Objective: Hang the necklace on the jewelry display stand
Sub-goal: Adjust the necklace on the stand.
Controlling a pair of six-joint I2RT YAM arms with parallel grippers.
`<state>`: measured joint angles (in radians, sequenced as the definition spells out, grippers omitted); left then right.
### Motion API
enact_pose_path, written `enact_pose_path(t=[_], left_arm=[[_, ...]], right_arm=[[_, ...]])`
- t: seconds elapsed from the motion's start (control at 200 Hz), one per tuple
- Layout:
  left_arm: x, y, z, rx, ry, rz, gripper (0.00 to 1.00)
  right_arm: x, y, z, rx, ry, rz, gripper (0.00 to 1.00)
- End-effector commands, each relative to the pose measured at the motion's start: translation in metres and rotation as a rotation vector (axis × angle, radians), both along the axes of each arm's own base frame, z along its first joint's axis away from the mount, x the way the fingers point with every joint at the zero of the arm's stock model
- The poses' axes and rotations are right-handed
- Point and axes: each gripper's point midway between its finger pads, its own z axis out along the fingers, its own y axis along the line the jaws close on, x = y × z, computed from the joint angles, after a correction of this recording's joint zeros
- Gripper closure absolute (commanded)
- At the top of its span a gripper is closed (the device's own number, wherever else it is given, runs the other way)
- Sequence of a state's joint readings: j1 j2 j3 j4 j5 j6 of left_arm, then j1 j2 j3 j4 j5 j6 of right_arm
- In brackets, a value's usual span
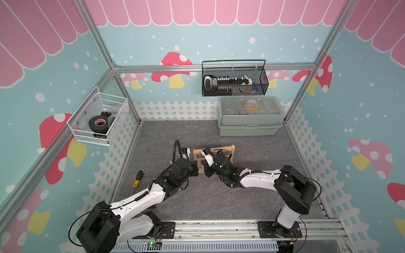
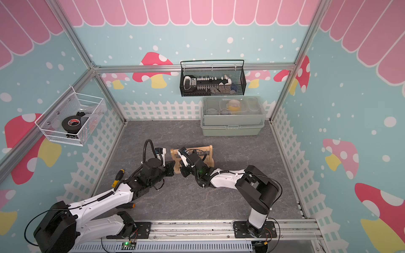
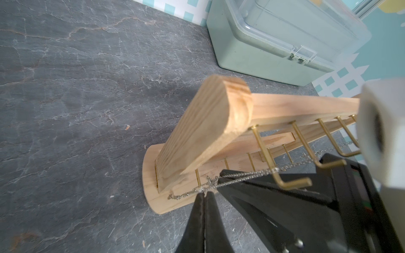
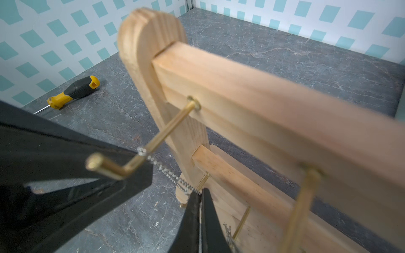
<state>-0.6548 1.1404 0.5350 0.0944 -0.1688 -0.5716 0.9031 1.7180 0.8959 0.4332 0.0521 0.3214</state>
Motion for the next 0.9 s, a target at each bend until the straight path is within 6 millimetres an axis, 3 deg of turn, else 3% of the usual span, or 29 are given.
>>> enact_pose_path(t=[0.0,0.605,0.89], left_arm=[[0.000,0.007,-0.001,0.017,-0.006,0.021,1.00],[0.000,0.010,-0.002,0.018,-0.007,0.032,1.00],[0.000,0.009,-0.002,0.013,-0.006,0.031,1.00]], right_arm=[[0.000,-0.005,-0.001,-0.007,-0.009,-0.014,0.96],[-0.010,-0.023,0.017,0.005,-0.031,-0.029,0.98],[-0.010,-0.013,0.012,0.001,-0.016,0.000,0.98]])
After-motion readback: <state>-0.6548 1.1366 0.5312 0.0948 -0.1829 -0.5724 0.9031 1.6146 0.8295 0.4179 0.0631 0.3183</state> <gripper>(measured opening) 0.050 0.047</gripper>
